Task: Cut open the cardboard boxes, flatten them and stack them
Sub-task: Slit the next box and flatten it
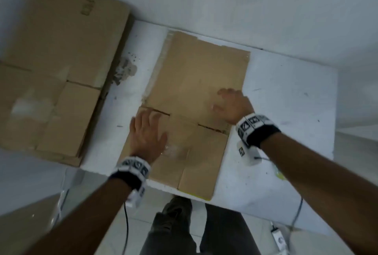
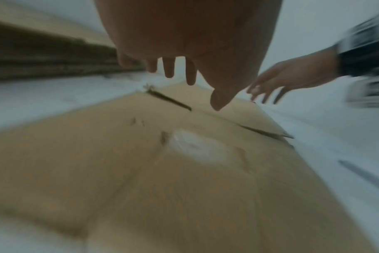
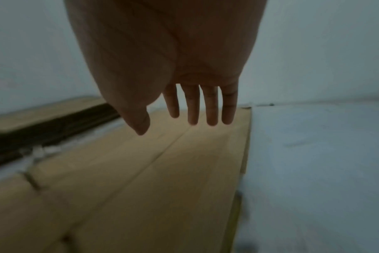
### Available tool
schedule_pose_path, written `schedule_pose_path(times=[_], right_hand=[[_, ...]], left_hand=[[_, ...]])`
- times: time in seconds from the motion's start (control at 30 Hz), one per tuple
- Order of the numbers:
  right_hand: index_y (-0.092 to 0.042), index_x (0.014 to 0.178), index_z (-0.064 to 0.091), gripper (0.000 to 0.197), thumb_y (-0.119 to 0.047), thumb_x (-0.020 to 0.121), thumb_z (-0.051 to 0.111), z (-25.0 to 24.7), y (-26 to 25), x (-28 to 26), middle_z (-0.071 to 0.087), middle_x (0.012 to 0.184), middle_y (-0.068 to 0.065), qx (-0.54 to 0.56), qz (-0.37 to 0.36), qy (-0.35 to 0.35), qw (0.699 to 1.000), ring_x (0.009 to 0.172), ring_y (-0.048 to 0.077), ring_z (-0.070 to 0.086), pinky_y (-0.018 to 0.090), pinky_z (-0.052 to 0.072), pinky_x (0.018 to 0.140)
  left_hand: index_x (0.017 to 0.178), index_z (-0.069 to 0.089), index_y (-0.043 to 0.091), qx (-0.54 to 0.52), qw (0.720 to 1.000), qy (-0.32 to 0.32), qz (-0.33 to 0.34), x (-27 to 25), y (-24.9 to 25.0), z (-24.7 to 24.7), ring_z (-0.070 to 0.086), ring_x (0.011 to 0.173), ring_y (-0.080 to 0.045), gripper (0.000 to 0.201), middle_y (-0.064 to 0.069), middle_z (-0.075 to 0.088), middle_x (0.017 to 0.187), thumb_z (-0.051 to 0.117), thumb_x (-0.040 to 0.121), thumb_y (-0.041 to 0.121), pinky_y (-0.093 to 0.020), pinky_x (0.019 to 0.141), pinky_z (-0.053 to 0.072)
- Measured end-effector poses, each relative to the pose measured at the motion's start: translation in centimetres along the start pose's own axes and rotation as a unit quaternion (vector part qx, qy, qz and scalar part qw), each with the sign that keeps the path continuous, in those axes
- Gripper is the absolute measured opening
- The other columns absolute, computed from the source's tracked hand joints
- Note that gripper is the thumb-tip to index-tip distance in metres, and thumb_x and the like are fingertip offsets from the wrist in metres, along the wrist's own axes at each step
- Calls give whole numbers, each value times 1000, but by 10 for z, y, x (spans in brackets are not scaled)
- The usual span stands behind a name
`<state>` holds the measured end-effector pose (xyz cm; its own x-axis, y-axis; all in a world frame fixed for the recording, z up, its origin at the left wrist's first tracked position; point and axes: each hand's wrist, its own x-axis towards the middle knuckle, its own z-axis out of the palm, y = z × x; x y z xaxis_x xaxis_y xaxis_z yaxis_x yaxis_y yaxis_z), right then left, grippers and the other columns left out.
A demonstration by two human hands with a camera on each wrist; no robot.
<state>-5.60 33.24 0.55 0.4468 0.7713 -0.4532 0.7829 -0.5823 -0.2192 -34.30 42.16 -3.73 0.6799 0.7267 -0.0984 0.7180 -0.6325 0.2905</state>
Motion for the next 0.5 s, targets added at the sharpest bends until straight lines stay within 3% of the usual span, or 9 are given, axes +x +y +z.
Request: schedule_pose_path(times=[0.03,0.07,0.13,0.2,0.3,0.4,0.5], right_hand=[[-18,148,38,65,-50,95,57,-6,0,23,43,149,14,-37,-27,0,999,131,37,43,48,41,104],[-20,153,30,74,-53,94,59,-10,0,45,31,157,16,-82,-53,-18,995,137,40,37,52,37,108],[-29,160,8,94,-63,89,61,-11,0,85,-2,168,15,-144,-79,-71,984,150,46,10,62,19,118],[-31,160,-6,104,-73,87,54,-2,6,111,-18,166,14,-146,-53,-92,984,151,47,-10,68,4,118],[-26,159,-14,105,-84,86,32,26,29,121,-23,164,19,-129,-51,-45,989,150,46,-18,71,-3,116],[-24,159,-11,103,-87,85,20,47,44,122,-18,164,23,-117,-86,-1,989,150,49,-15,73,-6,114],[-23,160,-11,103,-87,84,18,40,40,123,-17,164,24,-133,-73,-4,988,150,50,-14,75,-2,113]], left_hand=[[140,51,14,-24,998,19,-47,-28,16,8,39,140,-43,68,-18,42,153,70,85,48,-64,114,29],[145,46,17,-46,993,-2,-104,-52,34,16,32,145,-43,76,-17,35,158,68,84,58,-67,115,24],[159,23,25,-87,968,-89,-220,-82,63,35,8,155,-42,102,-13,9,169,59,80,78,-69,120,6],[163,0,27,-86,949,-124,-275,-96,78,57,-13,156,-39,121,-11,-13,171,42,73,96,-69,121,-5],[163,-13,24,-40,950,-132,-281,-94,82,83,-28,152,-39,140,-13,-26,168,35,61,107,-69,119,-13],[164,-8,22,-15,952,-113,-286,-90,77,98,-21,154,-42,143,-16,-20,169,39,59,107,-71,119,-9],[165,0,22,-18,951,-120,-285,-93,81,91,-16,155,-41,142,-16,-13,170,40,58,108,-69,119,-12]])
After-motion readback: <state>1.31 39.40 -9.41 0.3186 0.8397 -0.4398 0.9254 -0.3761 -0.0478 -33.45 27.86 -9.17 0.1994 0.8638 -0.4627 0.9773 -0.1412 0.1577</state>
